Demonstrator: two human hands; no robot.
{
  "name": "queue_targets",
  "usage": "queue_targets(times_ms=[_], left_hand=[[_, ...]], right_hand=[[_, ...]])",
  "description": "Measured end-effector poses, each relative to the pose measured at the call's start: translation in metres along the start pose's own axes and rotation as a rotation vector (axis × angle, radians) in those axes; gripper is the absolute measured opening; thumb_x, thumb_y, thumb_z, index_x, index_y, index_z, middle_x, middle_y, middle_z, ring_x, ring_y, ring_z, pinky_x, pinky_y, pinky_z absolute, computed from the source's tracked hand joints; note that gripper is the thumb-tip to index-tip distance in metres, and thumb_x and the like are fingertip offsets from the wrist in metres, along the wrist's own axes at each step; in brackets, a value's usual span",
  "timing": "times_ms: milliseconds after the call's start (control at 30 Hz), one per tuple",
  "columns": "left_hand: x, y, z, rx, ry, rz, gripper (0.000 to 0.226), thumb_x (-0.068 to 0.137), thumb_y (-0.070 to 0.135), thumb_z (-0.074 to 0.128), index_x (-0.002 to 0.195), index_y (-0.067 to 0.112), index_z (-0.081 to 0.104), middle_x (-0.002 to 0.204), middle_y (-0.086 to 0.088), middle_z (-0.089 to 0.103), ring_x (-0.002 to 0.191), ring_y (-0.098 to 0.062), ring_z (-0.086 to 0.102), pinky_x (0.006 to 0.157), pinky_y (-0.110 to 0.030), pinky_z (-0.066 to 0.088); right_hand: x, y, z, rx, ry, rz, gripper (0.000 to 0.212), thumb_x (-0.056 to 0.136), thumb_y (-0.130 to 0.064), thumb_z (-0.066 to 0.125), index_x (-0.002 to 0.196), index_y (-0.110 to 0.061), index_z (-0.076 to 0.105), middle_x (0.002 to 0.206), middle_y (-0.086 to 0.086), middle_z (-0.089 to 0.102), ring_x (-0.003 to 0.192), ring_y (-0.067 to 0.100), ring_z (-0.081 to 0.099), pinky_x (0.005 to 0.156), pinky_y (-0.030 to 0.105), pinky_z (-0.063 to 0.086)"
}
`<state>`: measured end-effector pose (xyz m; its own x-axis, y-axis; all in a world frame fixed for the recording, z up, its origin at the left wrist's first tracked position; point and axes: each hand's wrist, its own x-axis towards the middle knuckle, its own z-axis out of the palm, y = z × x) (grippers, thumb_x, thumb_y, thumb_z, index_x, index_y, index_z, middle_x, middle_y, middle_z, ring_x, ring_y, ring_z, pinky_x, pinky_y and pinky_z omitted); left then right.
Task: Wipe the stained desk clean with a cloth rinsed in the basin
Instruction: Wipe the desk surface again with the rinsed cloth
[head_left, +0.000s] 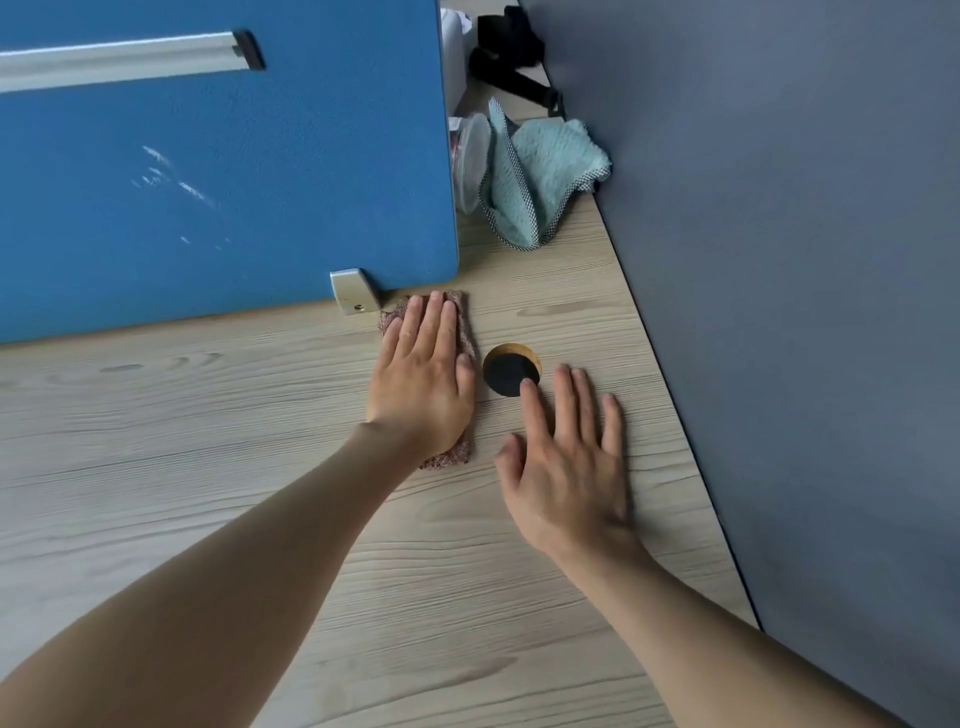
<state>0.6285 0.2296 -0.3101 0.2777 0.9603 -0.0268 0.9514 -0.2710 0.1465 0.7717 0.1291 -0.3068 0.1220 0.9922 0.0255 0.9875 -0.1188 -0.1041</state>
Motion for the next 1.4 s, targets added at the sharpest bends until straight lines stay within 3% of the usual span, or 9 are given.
queue_targets(times_ms=[300, 600, 833, 1133, 1333, 1400], left_hand=[[-0.017, -0.022, -0.001, 0.015, 0.011, -0.133, 0.071, 0.096, 0.042, 0.007, 0.159, 0.010, 0.003, 0.167, -0.006, -0.002, 0.153, -0.019, -0.009, 0.125, -0.038, -0.005], [-0.021, -0.023, -0.005, 0.049, -0.047, -0.017, 0.068, 0.098, 0.042, 0.003, 0.159, 0.011, -0.005, 0.167, -0.004, -0.009, 0.153, -0.020, -0.014, 0.125, -0.039, -0.005], [-0.042, -0.042, -0.008, 0.045, -0.034, -0.170, 0.072, 0.096, 0.043, 0.003, 0.159, 0.009, -0.003, 0.166, -0.009, -0.009, 0.153, -0.022, -0.013, 0.125, -0.039, -0.005], [-0.043, -0.035, -0.007, 0.050, -0.042, -0.052, 0.069, 0.098, 0.043, 0.003, 0.158, 0.010, -0.003, 0.166, -0.005, -0.010, 0.152, -0.021, -0.015, 0.125, -0.039, -0.005], [-0.057, -0.045, -0.010, 0.070, -0.032, -0.191, 0.071, 0.096, 0.042, 0.001, 0.158, 0.008, -0.003, 0.166, -0.010, -0.009, 0.153, -0.023, -0.013, 0.125, -0.041, -0.004], [-0.055, -0.026, -0.008, 0.066, -0.034, -0.158, 0.070, 0.097, 0.041, 0.000, 0.157, 0.007, -0.006, 0.166, -0.009, -0.012, 0.152, -0.023, -0.016, 0.125, -0.042, -0.004]], right_hand=[[0.000, -0.001, -0.001, 0.005, 0.001, -0.006, 0.064, 0.092, -0.043, 0.033, 0.150, -0.018, 0.043, 0.162, 0.018, 0.026, 0.152, 0.032, 0.019, 0.122, 0.055, 0.009], [-0.001, -0.003, 0.000, -0.048, -0.018, -0.008, 0.065, 0.093, -0.043, 0.028, 0.151, -0.017, 0.041, 0.161, 0.019, 0.026, 0.151, 0.033, 0.019, 0.121, 0.056, 0.011], [0.000, -0.004, 0.002, -0.049, -0.004, 0.000, 0.065, 0.093, -0.043, 0.028, 0.150, -0.017, 0.043, 0.161, 0.020, 0.027, 0.151, 0.034, 0.021, 0.121, 0.056, 0.012], [0.000, -0.004, 0.002, -0.056, -0.005, 0.001, 0.066, 0.091, -0.044, 0.027, 0.149, -0.017, 0.045, 0.160, 0.020, 0.028, 0.151, 0.034, 0.021, 0.121, 0.057, 0.013], [0.000, -0.003, 0.003, -0.061, -0.013, -0.002, 0.065, 0.093, -0.044, 0.027, 0.150, -0.017, 0.043, 0.161, 0.020, 0.026, 0.151, 0.034, 0.020, 0.121, 0.057, 0.012], [0.000, -0.003, 0.003, -0.058, -0.009, -0.003, 0.065, 0.092, -0.043, 0.027, 0.150, -0.016, 0.043, 0.160, 0.021, 0.027, 0.151, 0.034, 0.021, 0.120, 0.057, 0.013]])
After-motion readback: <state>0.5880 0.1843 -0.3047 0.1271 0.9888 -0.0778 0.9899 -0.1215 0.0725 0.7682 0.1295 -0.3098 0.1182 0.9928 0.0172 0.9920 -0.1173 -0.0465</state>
